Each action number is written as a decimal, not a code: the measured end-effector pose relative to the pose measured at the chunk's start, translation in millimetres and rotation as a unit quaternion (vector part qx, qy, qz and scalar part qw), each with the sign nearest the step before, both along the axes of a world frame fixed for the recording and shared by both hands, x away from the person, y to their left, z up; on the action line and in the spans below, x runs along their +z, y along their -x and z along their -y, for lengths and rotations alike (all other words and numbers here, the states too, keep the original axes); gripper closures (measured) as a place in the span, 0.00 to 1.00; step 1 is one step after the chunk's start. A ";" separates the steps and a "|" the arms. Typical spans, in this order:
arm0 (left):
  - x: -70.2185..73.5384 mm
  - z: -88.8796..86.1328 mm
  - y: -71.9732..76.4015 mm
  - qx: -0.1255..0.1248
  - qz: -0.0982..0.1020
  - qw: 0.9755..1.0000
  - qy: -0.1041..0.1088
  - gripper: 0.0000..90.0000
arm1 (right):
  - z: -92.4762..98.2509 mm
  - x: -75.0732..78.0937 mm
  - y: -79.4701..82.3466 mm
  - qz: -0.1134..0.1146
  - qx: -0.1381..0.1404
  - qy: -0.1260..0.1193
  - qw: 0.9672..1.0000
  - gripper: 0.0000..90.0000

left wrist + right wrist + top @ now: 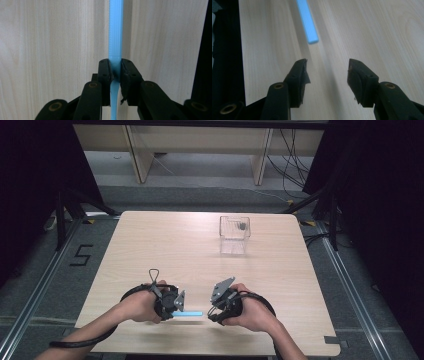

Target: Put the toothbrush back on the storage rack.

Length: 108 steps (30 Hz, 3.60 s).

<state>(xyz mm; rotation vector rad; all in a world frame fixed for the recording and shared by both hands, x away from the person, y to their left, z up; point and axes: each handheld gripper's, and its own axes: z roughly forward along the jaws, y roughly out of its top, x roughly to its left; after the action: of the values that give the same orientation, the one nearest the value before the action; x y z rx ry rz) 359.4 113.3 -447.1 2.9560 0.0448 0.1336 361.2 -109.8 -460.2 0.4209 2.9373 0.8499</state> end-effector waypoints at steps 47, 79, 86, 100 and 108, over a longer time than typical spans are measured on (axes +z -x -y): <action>13.2 17.5 12.4 -0.029 0.007 0.998 0.063 0.70 | -27.9 -16.3 7.2 -0.041 0.076 -0.001 0.996 0.87; -8.8 -62.8 31.0 0.168 0.048 0.905 0.387 0.36 | 23.5 -15.5 4.2 0.030 -0.082 -0.065 0.994 0.87; -17.5 -65.3 25.5 0.198 0.024 0.888 0.414 0.33 | 36.4 -7.1 4.4 0.062 -0.130 -0.104 0.984 0.87; -26.4 -47.2 -3.1 0.244 0.006 0.861 0.446 0.32 | 46.6 -4.2 3.0 0.117 -0.189 -0.172 0.960 0.87; -15.1 -31.8 -15.9 0.251 0.001 0.855 0.454 0.32 | 40.5 -1.7 4.5 0.142 -0.184 -0.193 0.953 0.87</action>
<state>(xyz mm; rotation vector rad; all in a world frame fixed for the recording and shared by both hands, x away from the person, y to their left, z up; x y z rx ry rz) 375.2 145.1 -462.2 1.9321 0.6794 0.1342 356.6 -150.3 -461.9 0.7637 2.3223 1.2968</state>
